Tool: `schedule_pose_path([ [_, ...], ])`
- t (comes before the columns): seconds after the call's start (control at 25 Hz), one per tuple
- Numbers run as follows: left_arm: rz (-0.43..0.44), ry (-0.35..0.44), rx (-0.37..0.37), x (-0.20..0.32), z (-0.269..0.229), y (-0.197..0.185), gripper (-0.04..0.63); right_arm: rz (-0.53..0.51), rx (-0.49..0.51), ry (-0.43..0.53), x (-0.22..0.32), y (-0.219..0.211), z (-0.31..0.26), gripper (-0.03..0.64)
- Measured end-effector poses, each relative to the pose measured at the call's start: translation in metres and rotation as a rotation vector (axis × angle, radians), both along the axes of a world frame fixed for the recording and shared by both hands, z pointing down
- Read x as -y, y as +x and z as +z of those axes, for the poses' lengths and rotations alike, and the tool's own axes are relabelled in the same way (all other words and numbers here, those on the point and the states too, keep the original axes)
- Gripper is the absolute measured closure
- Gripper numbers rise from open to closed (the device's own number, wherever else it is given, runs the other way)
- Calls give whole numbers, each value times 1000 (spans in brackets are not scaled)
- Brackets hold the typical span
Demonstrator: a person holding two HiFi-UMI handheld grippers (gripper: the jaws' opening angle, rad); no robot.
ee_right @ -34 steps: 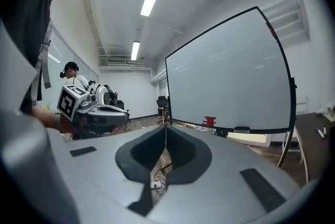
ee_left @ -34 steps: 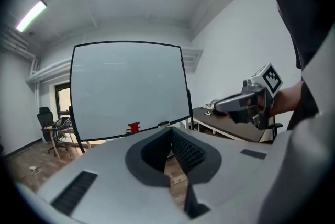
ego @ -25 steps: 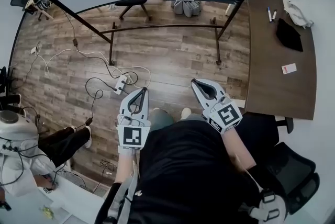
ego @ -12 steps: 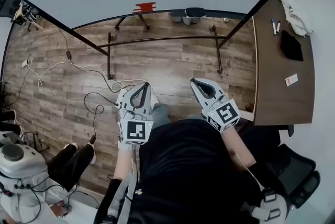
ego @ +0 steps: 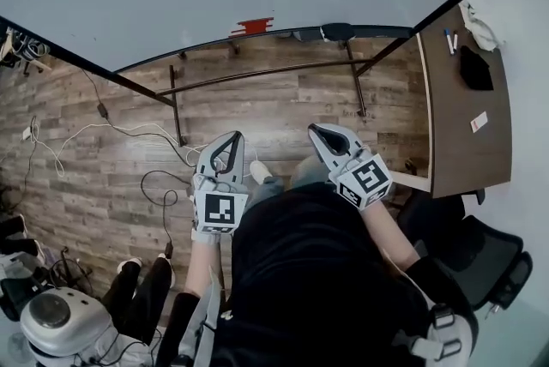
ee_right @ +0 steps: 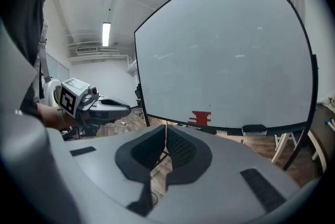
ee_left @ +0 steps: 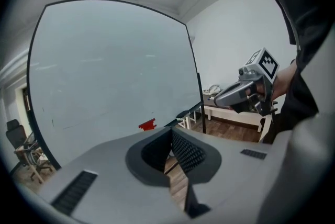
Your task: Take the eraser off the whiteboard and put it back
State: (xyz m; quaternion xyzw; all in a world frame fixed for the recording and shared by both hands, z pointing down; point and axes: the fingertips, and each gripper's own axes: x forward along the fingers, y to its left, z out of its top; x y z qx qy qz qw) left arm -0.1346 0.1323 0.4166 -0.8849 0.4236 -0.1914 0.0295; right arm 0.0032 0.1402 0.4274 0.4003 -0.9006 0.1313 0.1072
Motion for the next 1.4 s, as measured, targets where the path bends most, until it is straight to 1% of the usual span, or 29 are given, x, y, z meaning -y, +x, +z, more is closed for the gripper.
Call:
schedule_pose_path([
  [0.16,42,-11,-18,17,3,0,589,53,52,-73,19,0,8,600],
  [0.36,90,-64,11,42,18,9,589,105,75,-107,48,11,19,600],
  [0.56,147,-52,22,83,9,32,589,177,101,-136,86,40,34,600],
  [0.8,189,-73,64,129,12,56,589,247,139,-195,134,78,61,600],
  [1.0,218,-96,106,162,21,73,589,275,157,-252,168,103,87,600],
  [1.2,239,-110,118,188,23,94,589,309,208,-318,193,128,112,600],
  [1.4,251,-131,142,203,26,104,589,333,249,-373,214,143,131,598],
])
